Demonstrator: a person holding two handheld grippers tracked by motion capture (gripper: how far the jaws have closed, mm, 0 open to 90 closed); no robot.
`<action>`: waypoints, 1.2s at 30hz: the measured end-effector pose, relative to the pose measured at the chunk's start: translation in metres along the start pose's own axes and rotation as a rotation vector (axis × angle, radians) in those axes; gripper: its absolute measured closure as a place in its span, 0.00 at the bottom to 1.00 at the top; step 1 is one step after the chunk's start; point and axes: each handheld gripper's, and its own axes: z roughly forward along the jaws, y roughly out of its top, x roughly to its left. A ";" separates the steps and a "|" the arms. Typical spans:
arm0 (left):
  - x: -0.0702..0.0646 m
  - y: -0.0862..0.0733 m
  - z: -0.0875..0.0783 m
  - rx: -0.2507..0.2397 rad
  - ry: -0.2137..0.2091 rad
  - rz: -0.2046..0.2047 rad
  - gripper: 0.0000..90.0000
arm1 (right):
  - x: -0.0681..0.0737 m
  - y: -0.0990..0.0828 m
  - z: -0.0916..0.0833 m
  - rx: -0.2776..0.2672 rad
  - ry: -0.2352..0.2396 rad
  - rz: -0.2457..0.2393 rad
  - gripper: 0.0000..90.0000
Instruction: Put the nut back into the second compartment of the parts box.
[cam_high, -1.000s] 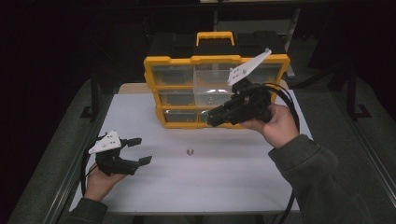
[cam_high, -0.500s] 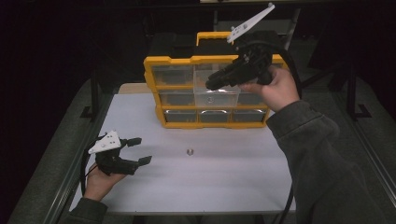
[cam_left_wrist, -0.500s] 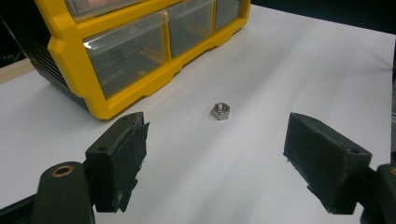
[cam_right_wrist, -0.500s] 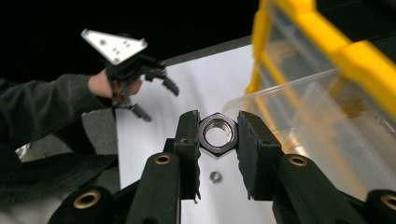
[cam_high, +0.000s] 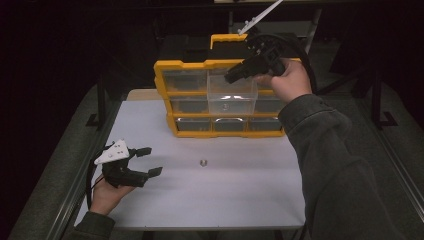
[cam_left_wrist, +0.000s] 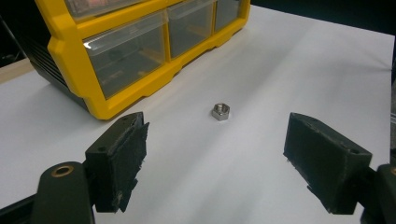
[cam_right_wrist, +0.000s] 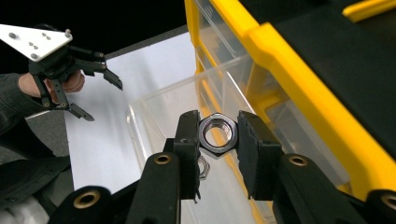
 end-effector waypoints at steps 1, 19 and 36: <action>0.000 0.000 0.000 0.001 0.000 0.000 0.23 | -0.001 0.000 0.002 0.009 -0.002 0.000 0.76; 0.001 0.000 -0.001 0.011 -0.001 0.003 0.23 | 0.000 -0.010 -0.005 -0.010 0.015 0.007 0.73; 0.000 0.000 -0.001 0.009 0.001 0.002 0.23 | 0.038 -0.037 -0.027 -0.059 0.038 -0.050 0.69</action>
